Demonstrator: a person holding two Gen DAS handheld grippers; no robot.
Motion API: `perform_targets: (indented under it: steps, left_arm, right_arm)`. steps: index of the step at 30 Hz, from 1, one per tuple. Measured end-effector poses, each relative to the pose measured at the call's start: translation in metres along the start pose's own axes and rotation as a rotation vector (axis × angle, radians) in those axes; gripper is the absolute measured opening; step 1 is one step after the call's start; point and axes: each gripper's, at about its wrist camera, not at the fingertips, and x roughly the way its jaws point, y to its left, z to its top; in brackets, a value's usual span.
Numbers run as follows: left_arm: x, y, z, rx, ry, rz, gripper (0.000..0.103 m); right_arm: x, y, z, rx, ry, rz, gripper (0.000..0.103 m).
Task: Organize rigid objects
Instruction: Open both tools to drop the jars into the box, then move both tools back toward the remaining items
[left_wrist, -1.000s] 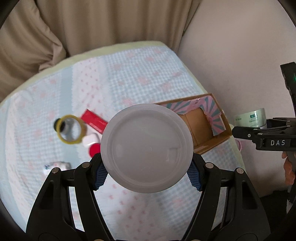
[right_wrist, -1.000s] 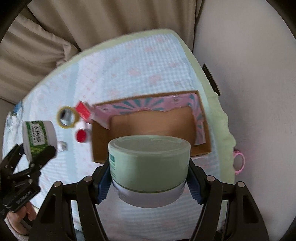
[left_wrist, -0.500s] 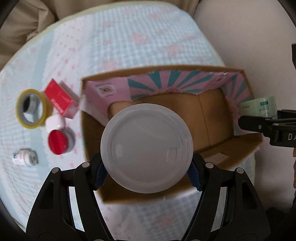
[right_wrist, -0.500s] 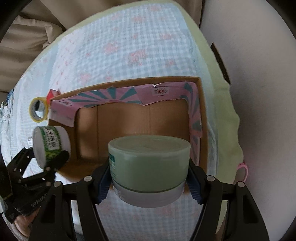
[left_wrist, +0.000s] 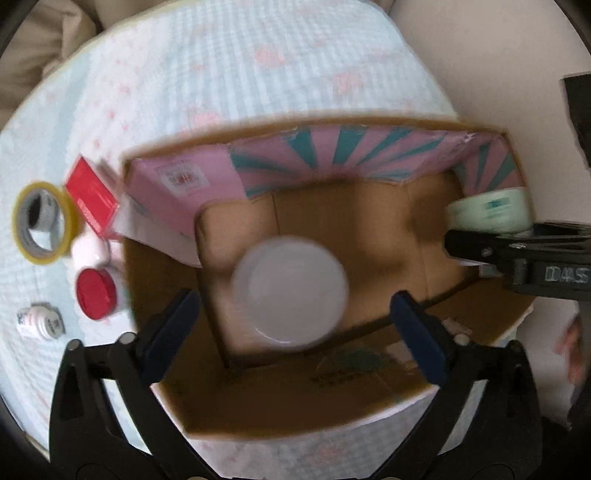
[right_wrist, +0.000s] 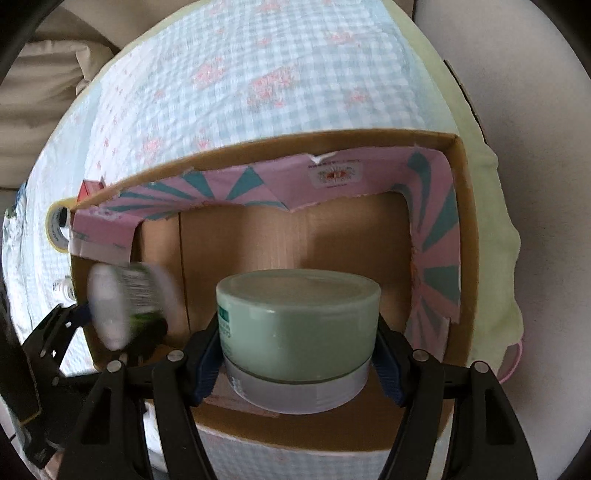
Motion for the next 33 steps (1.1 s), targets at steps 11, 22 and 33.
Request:
perform_targets:
  steps: [11,22,33]
  left_arm:
    - [-0.029,0.012,-0.02,-0.018,-0.025,0.042,0.103]
    - [-0.098,0.036,-0.047,-0.026,-0.107,0.04,0.103]
    - [-0.192,0.098,-0.11,-0.031,-0.188,0.077,0.103]
  right_arm:
    - [-0.022,-0.007,-0.022,0.027,-0.076,0.01,0.103]
    - [-0.078,0.015,-0.051,0.02,-0.16,0.02,0.103]
    - [-0.13,0.081,-0.101,-0.036,-0.273,0.003,0.103]
